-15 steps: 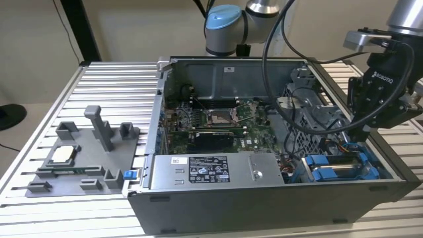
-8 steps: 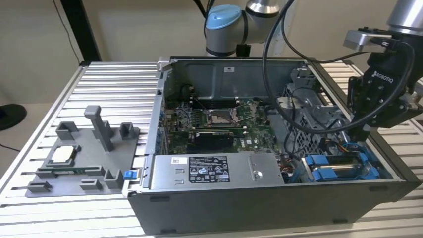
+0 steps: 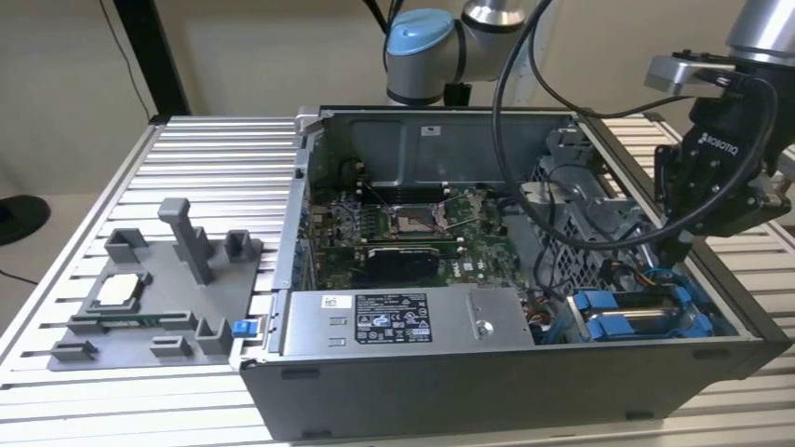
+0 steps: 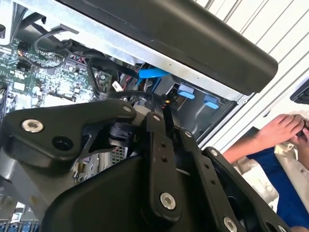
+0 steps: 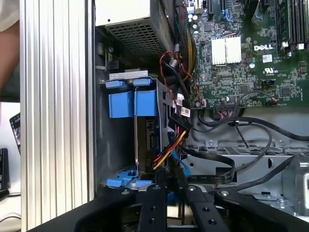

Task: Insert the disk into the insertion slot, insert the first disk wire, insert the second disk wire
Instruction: 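Insert the second disk wire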

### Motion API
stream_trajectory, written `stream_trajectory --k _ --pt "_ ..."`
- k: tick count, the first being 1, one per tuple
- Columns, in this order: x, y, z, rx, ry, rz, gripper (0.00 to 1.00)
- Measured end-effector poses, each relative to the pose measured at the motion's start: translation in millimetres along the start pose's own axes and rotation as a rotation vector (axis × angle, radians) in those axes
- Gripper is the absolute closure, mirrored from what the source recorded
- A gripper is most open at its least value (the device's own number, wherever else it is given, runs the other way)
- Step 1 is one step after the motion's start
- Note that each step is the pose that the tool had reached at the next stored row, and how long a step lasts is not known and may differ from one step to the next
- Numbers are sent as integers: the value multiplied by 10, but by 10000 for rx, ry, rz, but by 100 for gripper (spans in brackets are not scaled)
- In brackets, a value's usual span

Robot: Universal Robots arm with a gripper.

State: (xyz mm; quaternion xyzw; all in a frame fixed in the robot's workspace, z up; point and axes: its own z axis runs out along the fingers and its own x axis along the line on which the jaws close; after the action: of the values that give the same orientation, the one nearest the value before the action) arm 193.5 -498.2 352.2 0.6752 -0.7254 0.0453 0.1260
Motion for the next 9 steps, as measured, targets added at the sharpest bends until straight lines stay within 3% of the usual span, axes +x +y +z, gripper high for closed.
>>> stream_trajectory --k 6,9 --pt "0 3 -8 0 0 0 100" --pt "18 33 -32 9 -133 -13 100"
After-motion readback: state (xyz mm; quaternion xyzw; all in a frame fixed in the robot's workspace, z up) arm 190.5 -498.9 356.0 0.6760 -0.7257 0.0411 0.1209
